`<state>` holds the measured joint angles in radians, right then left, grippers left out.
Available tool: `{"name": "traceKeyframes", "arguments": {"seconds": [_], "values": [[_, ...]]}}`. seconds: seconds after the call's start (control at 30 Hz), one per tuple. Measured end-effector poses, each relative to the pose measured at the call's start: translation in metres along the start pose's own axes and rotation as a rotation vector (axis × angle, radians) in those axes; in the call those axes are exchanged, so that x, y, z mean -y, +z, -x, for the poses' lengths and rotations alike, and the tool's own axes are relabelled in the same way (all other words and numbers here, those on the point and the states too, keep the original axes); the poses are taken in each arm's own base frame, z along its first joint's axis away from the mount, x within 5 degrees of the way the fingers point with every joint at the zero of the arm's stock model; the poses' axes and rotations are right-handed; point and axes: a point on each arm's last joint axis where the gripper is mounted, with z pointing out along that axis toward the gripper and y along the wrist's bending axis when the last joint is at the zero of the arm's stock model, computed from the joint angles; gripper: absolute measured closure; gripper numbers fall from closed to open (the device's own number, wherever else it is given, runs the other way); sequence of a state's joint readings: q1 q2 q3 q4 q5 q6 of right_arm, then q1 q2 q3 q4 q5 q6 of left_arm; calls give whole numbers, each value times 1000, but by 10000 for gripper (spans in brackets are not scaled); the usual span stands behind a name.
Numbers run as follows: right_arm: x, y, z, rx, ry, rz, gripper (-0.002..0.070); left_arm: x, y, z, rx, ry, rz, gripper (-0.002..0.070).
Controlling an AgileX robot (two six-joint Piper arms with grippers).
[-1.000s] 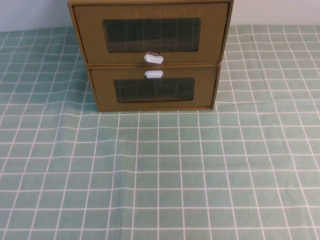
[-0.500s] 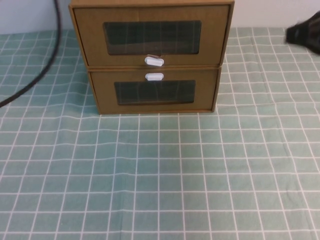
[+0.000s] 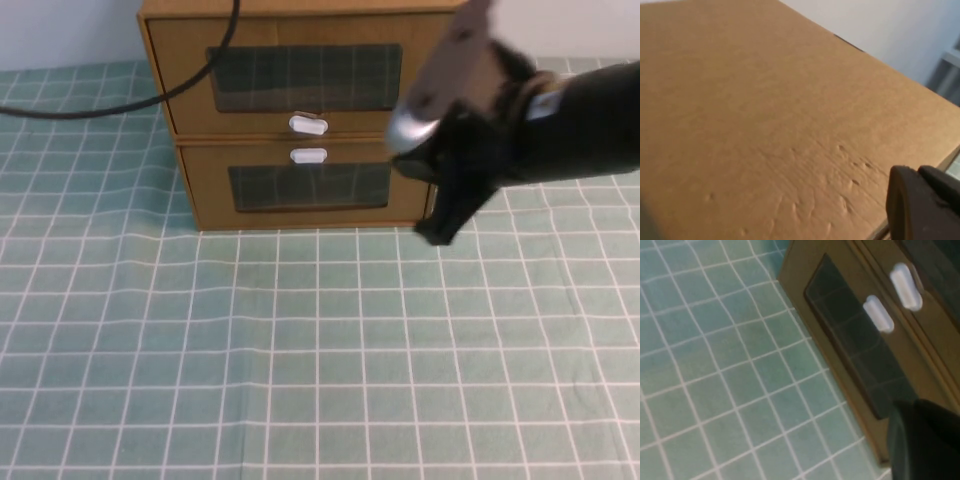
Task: Open the shoe box
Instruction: 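Pull the top drawer of the cardboard box fully open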
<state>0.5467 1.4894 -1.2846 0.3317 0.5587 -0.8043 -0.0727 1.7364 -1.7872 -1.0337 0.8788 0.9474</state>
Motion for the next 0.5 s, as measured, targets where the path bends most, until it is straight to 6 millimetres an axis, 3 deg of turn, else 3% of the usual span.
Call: {"name": "traceKeyframes", "arguments": {"seconds": [0.17,0.33,0.5], "values": [[-24,28,26,-33,-302,-101,689,-19,34,-7,-88,-16,-138,680],[-32,71,37,-89,-420,-154,689,-32,58,-17,-195,-49,-175,680],[-33,95,43,-113,-520,-205,689,-33,62,-16,-214,-91,-166,680]]}}
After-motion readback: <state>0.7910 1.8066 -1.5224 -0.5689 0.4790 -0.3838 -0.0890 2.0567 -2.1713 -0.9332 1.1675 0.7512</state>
